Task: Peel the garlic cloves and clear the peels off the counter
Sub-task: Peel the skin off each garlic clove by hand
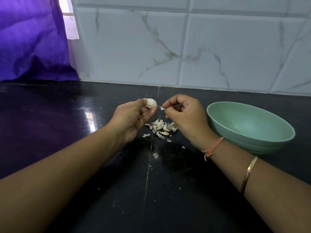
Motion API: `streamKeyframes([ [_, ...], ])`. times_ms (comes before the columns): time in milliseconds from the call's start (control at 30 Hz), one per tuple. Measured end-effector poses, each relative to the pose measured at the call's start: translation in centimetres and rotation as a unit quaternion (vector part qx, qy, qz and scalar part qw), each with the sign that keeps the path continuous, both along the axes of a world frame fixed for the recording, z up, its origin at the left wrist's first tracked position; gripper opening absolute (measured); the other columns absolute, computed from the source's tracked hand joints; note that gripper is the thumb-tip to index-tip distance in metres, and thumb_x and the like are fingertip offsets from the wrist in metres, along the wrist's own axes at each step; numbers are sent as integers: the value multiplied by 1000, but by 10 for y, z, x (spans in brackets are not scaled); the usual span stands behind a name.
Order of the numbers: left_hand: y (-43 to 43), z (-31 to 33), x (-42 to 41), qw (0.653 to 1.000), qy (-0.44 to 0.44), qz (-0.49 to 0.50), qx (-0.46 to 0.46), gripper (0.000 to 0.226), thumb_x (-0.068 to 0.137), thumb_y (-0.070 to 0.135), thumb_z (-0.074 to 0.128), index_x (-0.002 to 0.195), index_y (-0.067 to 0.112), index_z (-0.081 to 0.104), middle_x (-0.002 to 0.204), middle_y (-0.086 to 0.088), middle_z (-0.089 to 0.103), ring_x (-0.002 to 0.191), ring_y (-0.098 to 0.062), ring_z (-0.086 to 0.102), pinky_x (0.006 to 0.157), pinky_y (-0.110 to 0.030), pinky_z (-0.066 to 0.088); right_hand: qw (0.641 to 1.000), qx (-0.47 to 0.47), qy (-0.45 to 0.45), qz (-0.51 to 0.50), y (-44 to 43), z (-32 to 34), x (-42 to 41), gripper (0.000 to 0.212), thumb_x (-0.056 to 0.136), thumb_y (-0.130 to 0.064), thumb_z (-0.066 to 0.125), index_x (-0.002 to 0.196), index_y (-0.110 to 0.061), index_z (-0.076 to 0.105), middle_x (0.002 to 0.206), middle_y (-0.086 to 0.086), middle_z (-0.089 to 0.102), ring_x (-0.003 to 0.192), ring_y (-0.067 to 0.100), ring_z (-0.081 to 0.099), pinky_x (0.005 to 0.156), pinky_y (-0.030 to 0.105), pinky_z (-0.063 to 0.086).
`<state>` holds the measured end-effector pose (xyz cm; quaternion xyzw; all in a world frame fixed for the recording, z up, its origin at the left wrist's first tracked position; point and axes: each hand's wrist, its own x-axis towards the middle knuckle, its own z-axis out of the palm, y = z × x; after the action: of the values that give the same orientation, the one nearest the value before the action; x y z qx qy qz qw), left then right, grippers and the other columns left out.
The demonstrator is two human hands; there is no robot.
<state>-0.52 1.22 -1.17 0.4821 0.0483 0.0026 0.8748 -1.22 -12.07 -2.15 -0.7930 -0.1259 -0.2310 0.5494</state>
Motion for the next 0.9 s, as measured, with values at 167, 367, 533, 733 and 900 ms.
streamKeyframes([
  [167,-2,-4,-2,993,-40,1,107,13,92,6,52,82,-1,59,75,-13,62,55,-11,66,57,-17,55,999,-34,40,0,0,-2,-1,17,79,-3,56,73,-16,66,73,0,60,50,-1,50,51,15,41],
  [367,-7,-8,-5,968,-103,-5,227,15,92,9,55,84,2,65,64,-5,64,54,-8,63,57,-17,54,999,22,29,13,-1,-1,0,8,84,-16,66,81,-9,67,77,8,68,64,18,60,65,37,54],
  [533,-5,-7,-8,974,-108,-64,189,11,87,10,60,92,2,66,76,-8,66,64,-9,64,65,-17,55,999,28,33,10,-2,-1,2,4,81,-10,69,79,-7,68,75,13,69,66,24,66,68,41,57],
  [733,-5,-6,-9,979,-108,-86,148,14,84,-3,58,96,-2,65,80,-8,70,68,-10,67,72,-18,56,991,99,77,48,-2,3,1,9,83,-4,64,76,-9,63,66,6,64,52,10,58,56,28,52],
  [900,-4,-5,-7,982,-97,-72,149,12,85,-3,57,95,-4,64,71,-9,67,64,-13,65,67,-18,56,979,151,108,89,-2,3,3,11,86,-2,62,77,-8,62,68,8,63,56,14,57,60,24,51],
])
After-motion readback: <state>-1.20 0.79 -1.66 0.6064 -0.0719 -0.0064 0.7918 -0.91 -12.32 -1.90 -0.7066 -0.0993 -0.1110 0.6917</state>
